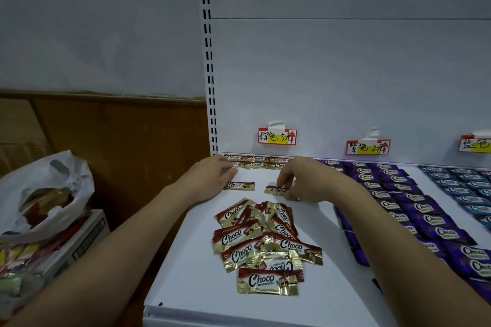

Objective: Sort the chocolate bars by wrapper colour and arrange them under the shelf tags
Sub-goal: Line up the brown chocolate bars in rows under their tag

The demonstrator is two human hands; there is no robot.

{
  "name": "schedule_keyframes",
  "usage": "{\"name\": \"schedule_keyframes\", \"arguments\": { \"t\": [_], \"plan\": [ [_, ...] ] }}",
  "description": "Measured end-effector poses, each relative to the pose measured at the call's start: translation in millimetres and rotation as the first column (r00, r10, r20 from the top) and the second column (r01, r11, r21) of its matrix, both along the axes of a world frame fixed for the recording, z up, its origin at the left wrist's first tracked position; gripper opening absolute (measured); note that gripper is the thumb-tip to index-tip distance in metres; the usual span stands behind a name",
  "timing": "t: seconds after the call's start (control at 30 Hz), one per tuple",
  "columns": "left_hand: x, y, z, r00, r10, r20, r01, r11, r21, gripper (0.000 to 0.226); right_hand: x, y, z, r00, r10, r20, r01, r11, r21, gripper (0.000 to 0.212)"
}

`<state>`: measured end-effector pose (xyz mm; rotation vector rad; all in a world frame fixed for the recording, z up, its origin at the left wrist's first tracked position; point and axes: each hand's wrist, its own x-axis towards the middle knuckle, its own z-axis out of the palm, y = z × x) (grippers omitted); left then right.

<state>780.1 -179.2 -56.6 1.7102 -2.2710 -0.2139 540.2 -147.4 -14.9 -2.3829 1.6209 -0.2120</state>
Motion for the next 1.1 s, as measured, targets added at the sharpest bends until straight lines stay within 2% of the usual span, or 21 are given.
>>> {"name": "schedule_keyframes", "arguments": {
  "t": [0.17,0.27,0.37,0.57,0.7,0.8,1.1],
  "plan": [
    [2,12,6,0.993,-0.066,-0.097,0.057,0.994,-0.096,0.035,-1,-3,-2,1.0,-0.002,0.017,0.002,1.0,-0.008,0.029],
    [6,23,10,0.958,-0.173,-0.228,0.167,0.985,-0.044,0.024,-2,-4,-2,1.0,-0.005,0.029,0.005,1.0,-0.009,0.029],
    [8,29,11,0.947,-0.228,-0.227,0.235,0.972,0.002,0.023,-2,-4,-2,0.998,-0.01,0.067,0.011,1.0,-0.013,0.024],
    [9,27,6,0.952,-0.187,-0.242,0.175,0.982,-0.071,0.02,4,-1,-2,0.998,-0.012,0.061,0.012,1.0,0.007,0.023],
    [8,20,2,0.956,-0.095,-0.276,0.063,0.991,-0.122,0.017,12,-3,4,1.0,0.002,-0.002,-0.002,1.0,0.003,0.022],
    [7,15,-1,0.953,-0.078,-0.294,0.039,0.99,-0.136,0.017,19,-7,12,0.999,0.006,-0.047,-0.005,1.0,0.015,0.021],
    [2,4,-10,0.947,-0.037,-0.319,-0.032,0.978,-0.206,0.018,48,-26,8,0.998,-0.034,-0.048,0.025,0.984,-0.175,0.02]
  ]
}}
